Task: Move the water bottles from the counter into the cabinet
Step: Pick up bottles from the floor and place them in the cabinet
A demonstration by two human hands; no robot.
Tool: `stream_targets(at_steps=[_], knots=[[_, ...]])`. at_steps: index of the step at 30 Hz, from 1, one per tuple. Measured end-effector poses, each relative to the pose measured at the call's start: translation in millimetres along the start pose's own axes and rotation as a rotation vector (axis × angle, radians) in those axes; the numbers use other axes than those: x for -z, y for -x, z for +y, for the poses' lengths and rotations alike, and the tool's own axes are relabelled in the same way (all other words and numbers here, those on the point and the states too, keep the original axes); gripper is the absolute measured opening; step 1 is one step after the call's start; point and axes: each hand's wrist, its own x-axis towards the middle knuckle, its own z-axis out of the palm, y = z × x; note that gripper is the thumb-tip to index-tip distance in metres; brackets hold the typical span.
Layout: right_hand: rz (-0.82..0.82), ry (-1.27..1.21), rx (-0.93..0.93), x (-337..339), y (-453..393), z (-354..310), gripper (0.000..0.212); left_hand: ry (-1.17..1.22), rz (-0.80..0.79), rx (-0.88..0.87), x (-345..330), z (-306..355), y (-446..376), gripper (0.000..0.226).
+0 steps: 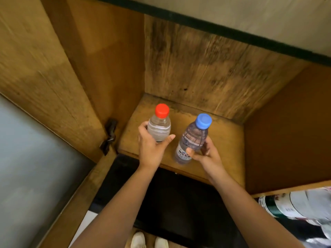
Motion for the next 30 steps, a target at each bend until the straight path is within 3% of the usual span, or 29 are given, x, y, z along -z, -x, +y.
stream_targets(at_steps=[6,10,15,21,30], knots=[[0.164,-0.015,-0.036,-4,14,22,0.094,-0.037,-0.111,-0.023,17,-22,6,0.093],[0.146,0.086,-0.012,-12,20,36,0.082,-0.105,-0.141,0.09,21,-42,5,0.081],[0.234,0.18,0.065,-22,12,40,0.065,-0.252,-0.049,0.075,17,-51,-3,0.073],[0.245,0.362,0.126,-33,-26,37,0.061,-0.267,0.013,0.072,8,-51,-33,0.075],[0.254,0.574,0.069,-60,-110,18,0.054,-0.272,0.092,0.094,-1,-47,-106,0.072]])
